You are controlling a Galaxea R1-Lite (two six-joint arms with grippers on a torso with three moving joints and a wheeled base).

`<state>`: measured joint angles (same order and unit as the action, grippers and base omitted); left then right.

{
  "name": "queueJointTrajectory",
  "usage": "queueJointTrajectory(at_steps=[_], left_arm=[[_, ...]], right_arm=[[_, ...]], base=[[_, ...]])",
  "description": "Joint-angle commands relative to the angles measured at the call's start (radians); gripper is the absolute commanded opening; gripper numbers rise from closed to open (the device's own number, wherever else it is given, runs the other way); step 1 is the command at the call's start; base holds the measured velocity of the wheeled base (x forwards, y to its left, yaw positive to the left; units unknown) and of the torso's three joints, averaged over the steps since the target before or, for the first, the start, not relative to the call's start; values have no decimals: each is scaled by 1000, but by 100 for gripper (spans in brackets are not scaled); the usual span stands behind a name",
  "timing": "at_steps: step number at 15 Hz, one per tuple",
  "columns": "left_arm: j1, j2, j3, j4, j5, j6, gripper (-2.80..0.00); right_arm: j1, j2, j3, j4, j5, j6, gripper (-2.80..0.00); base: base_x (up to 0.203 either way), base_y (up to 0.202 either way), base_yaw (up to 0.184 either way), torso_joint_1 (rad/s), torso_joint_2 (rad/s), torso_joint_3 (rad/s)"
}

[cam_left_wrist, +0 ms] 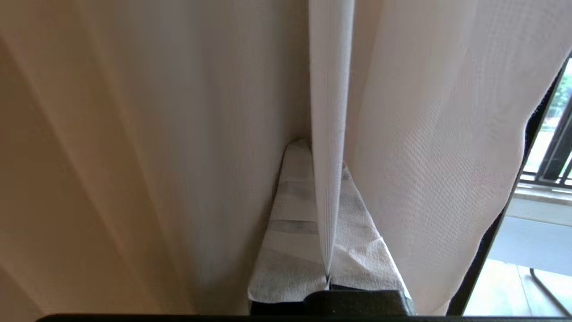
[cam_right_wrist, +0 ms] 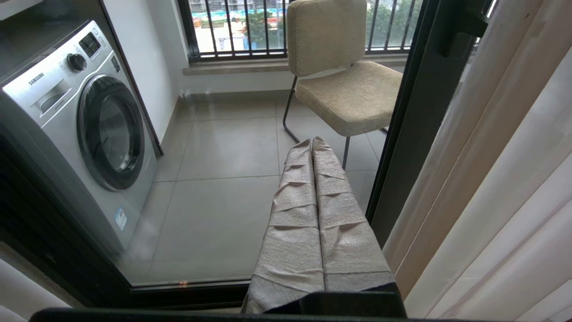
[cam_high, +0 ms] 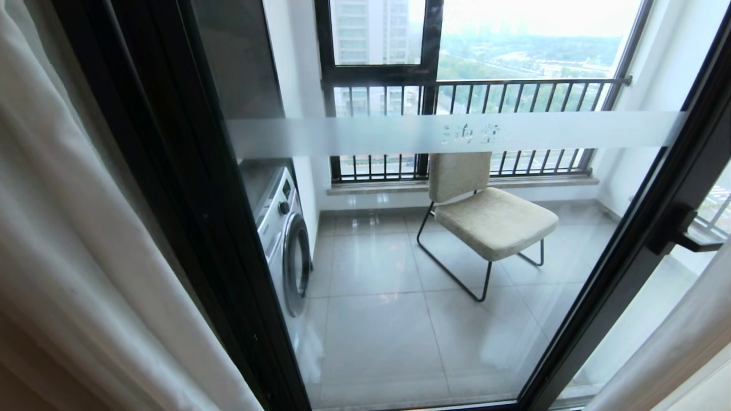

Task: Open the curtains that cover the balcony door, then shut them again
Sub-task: Pull the inner curtains open on both sides

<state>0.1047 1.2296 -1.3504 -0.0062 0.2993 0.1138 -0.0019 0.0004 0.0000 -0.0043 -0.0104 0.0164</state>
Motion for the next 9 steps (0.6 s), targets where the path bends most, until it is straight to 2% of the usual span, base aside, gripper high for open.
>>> queueJointTrajectory(at_steps=[1,6,9], left_arm=[[0,1,1,0,1,0,-280],[1,2,-1,-1,3,-3,-280],[46,2,-2,-1,-9,-6,-280]], right_arm=[[0,0,0,0,0,0,-280],[0,0,0,0,-2,0,-280],[0,0,0,0,0,0,-280]], base=[[0,0,0,0,0,0],[0,0,0,0,0,0],[0,0,0,0,0,0]])
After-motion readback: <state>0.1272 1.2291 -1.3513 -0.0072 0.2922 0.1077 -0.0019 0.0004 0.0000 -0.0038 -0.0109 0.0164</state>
